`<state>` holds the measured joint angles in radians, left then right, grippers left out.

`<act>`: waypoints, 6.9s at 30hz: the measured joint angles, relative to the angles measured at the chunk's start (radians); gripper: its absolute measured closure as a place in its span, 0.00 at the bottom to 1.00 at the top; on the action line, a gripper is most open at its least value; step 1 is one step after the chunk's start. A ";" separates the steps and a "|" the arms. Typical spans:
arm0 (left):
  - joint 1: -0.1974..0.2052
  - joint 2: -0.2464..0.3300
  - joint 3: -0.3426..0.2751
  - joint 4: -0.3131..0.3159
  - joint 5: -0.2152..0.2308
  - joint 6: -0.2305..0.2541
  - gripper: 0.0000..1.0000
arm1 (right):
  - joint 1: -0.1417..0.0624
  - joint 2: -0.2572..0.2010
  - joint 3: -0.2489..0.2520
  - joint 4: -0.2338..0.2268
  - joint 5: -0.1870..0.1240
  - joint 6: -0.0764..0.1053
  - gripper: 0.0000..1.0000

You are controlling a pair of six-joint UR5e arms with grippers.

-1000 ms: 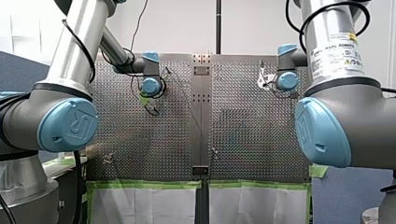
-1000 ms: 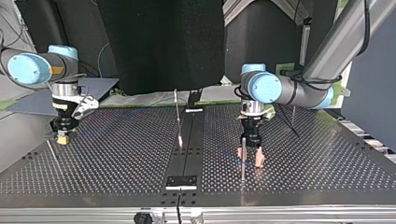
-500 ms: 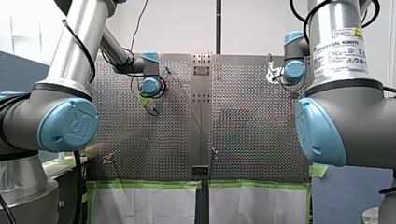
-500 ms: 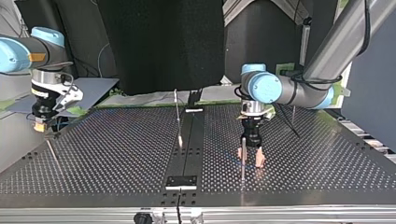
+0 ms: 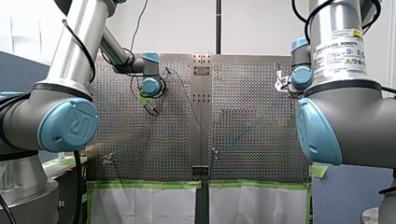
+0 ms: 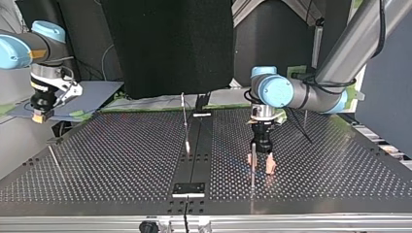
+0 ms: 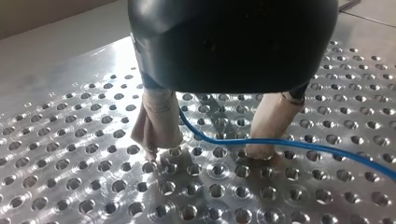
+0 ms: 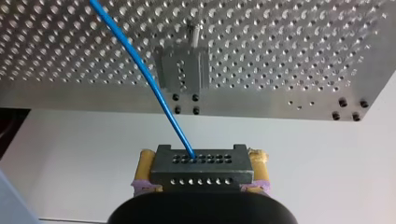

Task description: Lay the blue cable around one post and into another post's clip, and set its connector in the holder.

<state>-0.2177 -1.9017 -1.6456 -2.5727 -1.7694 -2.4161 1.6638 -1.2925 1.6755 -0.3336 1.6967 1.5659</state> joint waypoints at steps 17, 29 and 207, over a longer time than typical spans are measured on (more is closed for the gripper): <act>-0.004 0.000 0.000 -0.007 0.001 0.012 0.00 | -0.070 0.076 -0.042 -0.068 -0.135 -0.022 1.00; -0.003 0.000 0.000 -0.010 0.001 0.014 0.00 | -0.102 0.131 -0.133 -0.023 -0.236 -0.023 1.00; 0.015 0.000 0.009 -0.015 0.021 0.023 0.00 | -0.151 0.241 -0.243 -0.055 -0.560 -0.024 0.01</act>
<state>-0.2028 -1.9016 -1.6363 -2.5881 -1.7479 -2.3930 1.5132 -1.0517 1.4322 -0.3890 1.1368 1.5420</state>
